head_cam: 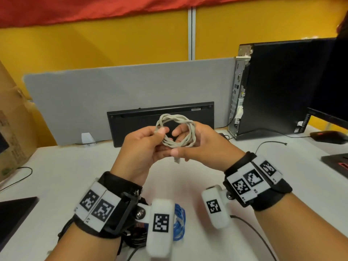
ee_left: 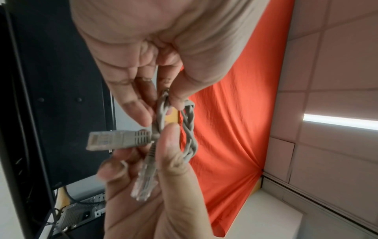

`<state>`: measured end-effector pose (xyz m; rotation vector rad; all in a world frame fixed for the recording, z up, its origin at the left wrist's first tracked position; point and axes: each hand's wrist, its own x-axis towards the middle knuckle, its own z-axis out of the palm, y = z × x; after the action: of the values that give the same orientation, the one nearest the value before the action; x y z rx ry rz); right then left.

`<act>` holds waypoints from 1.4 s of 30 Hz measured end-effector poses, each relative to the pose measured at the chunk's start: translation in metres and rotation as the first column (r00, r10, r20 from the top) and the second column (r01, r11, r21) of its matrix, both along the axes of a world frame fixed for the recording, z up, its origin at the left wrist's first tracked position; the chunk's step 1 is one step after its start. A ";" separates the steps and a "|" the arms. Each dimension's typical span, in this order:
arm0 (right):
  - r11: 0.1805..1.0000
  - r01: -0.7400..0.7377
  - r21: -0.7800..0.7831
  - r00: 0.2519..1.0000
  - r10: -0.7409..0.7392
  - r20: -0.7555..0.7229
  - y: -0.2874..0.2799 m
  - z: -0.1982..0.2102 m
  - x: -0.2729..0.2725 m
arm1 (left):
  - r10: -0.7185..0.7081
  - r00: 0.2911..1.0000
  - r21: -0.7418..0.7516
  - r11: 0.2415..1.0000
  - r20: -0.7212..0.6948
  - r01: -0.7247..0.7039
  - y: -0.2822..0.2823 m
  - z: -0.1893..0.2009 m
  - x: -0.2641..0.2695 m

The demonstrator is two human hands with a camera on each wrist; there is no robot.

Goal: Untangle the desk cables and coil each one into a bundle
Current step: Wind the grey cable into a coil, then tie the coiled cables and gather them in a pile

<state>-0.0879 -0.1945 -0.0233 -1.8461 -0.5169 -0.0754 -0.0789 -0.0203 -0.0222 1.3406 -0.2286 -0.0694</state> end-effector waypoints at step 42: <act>0.855 0.395 -0.337 0.914 -0.326 0.243 -0.074 0.011 0.068 | 0.283 0.959 -0.145 0.948 -0.028 -0.284 0.015 0.008 0.011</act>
<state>-0.0196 -0.2684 -0.0122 -2.3193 -0.3094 -0.4259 -0.0680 -0.0053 -0.0142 1.2133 -0.0321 0.1822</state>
